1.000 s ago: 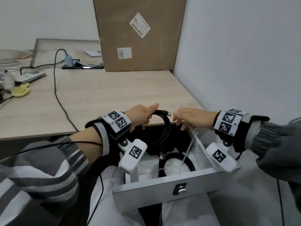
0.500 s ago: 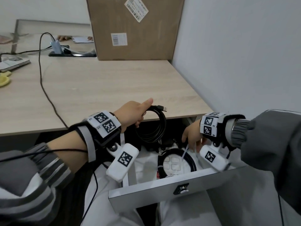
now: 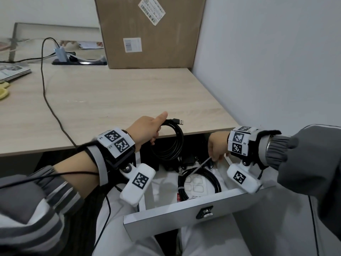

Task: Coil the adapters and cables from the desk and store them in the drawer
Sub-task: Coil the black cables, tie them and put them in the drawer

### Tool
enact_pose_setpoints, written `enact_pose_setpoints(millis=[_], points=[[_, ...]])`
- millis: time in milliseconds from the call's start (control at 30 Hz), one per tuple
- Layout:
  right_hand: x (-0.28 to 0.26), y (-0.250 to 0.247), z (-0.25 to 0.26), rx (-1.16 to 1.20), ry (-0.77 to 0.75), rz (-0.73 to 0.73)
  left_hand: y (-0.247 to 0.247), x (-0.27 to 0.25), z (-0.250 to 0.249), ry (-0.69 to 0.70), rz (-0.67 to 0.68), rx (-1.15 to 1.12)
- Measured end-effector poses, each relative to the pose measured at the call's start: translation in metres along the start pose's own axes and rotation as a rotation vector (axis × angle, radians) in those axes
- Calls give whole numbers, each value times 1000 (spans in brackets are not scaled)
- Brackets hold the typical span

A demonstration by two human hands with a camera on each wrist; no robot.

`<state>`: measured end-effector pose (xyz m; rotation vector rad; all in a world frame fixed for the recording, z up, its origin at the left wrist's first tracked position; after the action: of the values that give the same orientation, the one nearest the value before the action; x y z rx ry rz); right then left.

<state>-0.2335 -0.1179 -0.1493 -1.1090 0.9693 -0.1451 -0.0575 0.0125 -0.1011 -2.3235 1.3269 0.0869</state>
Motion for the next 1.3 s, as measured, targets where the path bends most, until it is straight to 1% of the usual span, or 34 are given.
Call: enact_pose_setpoints(millis=[67, 133, 200, 267, 333, 367, 400, 467, 533, 633, 767, 867, 933, 1000, 1167, 1300], points=[[-8, -19, 4, 29, -40, -162, -2, 0, 0, -6, -11, -26], [-18, -35, 5, 108, -88, -294, -4, -1, -2, -1, -34, -61], [-28, -50, 3, 162, -132, -427, -8, -2, -3, 12, -75, -109], [-39, -63, -3, 212, -139, -568, -14, -3, -2, 21, -132, -161], [-50, -71, -10, 336, -157, -680, -20, -5, -1, 21, -184, -209], [-55, -73, -10, 425, -191, -712, -22, -6, 0, 16, -199, -237], [-59, -74, -8, 528, -240, -722, -22, -7, 1, 10, -208, -267], [-66, -71, 2, 730, -336, -696, -20, -9, -1, 5, -210, -322], [-73, -69, 12, 840, -385, -684, -15, -11, -6, 12, -204, -346], [-84, -67, 25, 906, -454, -681, -9, -13, -14, 32, -205, -352], [-93, -60, 40, 919, -528, -663, -12, -16, -22, 79, -270, -377], [-89, -51, 45, 880, -527, -621, -16, -19, -29, 139, -303, -389], [-85, -44, 46, 857, -506, -576, -18, -21, -32, 174, -318, -377], [-80, -41, 47, 863, -471, -563, -17, -23, -36, 199, -332, -356], [-79, -42, 47, 930, -417, -620, -14, -26, -42, 234, -351, -320], [-76, -45, 41, 971, -392, -684, -19, -24, -38, 210, -387, -357]])
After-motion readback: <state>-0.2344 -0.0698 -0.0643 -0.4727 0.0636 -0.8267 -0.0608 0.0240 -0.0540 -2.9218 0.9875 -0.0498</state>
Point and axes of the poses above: each hand's wrist, its own x-axis towards the middle knuckle, its own y-axis out of the palm, z = x × y, the point moved 9 cm from there along x, towards the middle knuckle, and after that the axes turned 6 degrees about -y, right-handed, at the moved point
